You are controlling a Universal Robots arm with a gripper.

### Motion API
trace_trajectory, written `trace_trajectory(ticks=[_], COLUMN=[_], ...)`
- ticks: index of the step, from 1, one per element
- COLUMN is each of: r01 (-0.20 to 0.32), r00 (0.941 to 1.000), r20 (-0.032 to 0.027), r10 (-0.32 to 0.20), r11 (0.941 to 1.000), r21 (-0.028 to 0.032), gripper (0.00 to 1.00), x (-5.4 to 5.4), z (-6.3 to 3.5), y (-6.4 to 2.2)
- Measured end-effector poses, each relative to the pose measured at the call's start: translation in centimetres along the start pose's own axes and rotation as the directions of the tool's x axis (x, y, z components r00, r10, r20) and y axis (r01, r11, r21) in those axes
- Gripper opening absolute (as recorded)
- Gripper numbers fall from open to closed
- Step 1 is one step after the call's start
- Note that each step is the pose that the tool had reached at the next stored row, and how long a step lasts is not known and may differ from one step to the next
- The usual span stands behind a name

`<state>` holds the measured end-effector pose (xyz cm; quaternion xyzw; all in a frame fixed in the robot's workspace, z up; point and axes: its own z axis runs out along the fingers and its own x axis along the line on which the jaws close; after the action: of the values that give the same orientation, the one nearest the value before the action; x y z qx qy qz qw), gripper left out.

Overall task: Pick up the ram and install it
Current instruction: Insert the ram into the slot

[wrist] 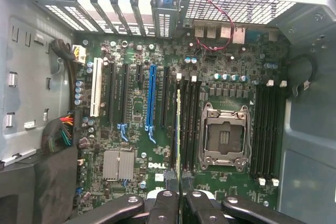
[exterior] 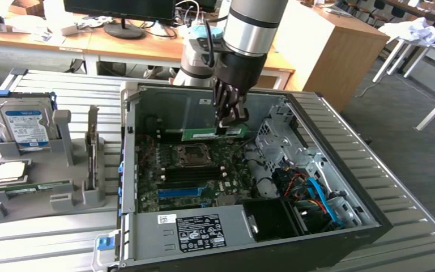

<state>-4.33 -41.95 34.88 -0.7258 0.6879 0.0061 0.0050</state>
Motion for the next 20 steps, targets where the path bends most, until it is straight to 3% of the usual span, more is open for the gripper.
trace_trajectory(ticks=[20], r01=[0.0], r00=[1.0], r20=[0.0], r10=[0.0], r11=[1.0], r21=[0.0001], gripper=[0.13], x=[0.01], z=[0.49], y=[0.0])
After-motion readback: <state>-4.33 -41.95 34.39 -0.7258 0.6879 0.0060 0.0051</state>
